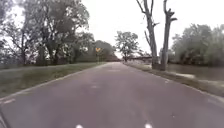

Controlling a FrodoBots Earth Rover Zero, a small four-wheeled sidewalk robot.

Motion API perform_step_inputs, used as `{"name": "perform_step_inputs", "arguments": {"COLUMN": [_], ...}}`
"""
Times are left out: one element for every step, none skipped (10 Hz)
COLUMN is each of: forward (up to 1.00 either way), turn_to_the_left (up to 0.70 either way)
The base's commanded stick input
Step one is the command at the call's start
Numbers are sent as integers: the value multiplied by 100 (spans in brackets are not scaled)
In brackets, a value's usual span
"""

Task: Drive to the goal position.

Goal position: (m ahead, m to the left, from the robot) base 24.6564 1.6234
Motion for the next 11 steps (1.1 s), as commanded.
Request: {"name": "perform_step_inputs", "arguments": {"forward": [100, 100, 100, 100, 100, 100, 100, 100, 100, 100, 100], "turn_to_the_left": [0, 0, 0, 0, 0, 0, 0, 0, 0, 0, 0]}}
